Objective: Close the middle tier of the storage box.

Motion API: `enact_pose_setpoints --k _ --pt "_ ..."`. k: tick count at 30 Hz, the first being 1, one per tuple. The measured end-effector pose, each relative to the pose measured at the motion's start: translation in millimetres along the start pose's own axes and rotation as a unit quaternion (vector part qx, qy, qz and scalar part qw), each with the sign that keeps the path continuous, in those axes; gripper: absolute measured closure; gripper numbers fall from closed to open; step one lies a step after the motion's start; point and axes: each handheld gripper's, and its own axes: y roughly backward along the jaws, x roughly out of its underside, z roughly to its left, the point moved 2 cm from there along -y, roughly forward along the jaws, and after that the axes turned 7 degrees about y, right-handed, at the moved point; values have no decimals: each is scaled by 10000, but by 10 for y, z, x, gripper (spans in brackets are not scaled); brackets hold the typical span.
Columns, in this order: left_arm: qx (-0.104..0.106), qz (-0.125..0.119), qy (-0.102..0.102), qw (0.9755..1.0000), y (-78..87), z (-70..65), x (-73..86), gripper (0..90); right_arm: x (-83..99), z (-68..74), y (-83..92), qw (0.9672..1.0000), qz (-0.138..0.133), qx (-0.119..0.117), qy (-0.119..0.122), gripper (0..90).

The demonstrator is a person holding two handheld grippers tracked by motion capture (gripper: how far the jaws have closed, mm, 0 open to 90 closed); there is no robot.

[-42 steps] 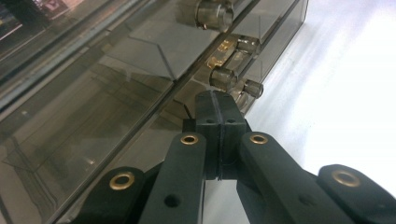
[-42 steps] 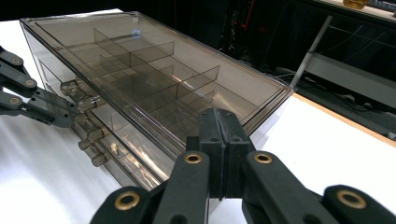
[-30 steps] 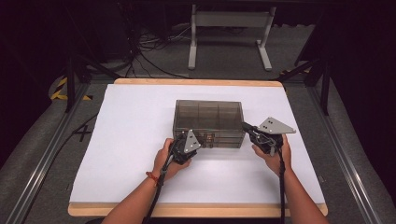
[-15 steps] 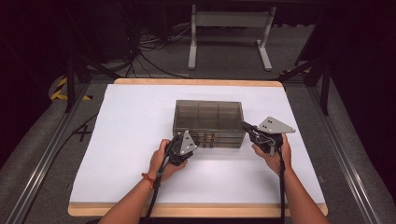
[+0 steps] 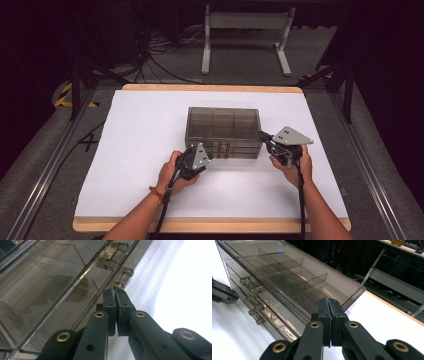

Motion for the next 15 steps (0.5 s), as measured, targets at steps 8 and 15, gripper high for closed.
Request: enact_pose_setpoints --k 8,15 --pt "6 -55 75 10000 135 32 39 870 -1 -1 27 10000 18 -2 77 866" --pt "29 27 55 10000 214 38 107 863 -7 10 43 9999 33 -8 112 861"
